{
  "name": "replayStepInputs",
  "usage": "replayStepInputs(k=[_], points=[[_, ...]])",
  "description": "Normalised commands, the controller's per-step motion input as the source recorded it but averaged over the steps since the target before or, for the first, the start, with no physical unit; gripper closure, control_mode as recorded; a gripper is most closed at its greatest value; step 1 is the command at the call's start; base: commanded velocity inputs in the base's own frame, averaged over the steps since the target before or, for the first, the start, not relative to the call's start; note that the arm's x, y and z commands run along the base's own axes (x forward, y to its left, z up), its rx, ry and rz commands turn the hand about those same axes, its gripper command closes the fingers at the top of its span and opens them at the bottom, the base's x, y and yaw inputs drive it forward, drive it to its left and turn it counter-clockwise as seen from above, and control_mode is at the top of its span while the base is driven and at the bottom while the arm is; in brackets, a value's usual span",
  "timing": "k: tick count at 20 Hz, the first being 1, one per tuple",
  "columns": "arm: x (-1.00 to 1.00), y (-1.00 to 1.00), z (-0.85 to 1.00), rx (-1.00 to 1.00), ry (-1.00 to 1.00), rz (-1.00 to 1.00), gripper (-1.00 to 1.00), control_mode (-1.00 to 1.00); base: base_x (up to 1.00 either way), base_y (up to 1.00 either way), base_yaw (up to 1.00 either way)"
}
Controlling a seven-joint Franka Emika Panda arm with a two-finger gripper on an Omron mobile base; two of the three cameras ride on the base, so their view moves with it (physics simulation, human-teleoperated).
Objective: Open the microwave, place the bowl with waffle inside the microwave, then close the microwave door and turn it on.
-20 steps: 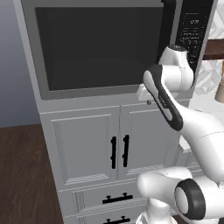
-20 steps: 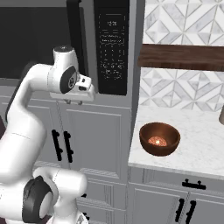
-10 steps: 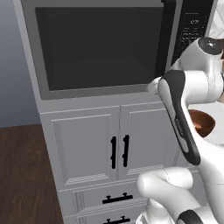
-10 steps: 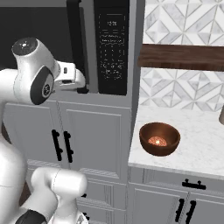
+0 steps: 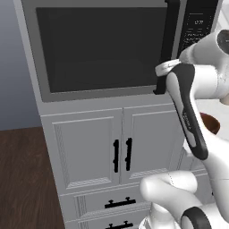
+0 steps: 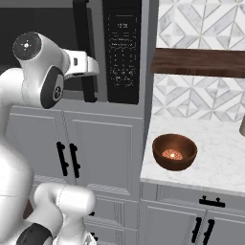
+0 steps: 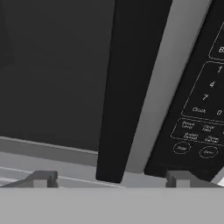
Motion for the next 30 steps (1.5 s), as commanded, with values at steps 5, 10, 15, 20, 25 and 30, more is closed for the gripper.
replayStepInputs(k=[5,10,15,20,25,30], points=[[0.05,-0.07,0.36,0.03,-0.25,-0.09,-1.00,-1.00,0.00,0.00,0.00],[0.00,0.04,0.01,0.00,-0.29,0.00,-1.00,-1.00,0.00,0.00,0.00],[0.16,0.00,-0.09,0.00,-0.09,0.00,-1.00,-1.00,0.00,0.00,0.00],[0.42,0.00,-0.15,0.01,0.00,0.00,-1.00,-1.00,0.00,0.00,0.00],[0.58,0.00,-0.21,0.00,0.00,0.00,-1.00,-1.00,0.00,0.00,0.00],[0.71,-0.02,-0.17,0.02,0.00,0.00,-1.00,-1.00,0.00,0.00,0.00]])
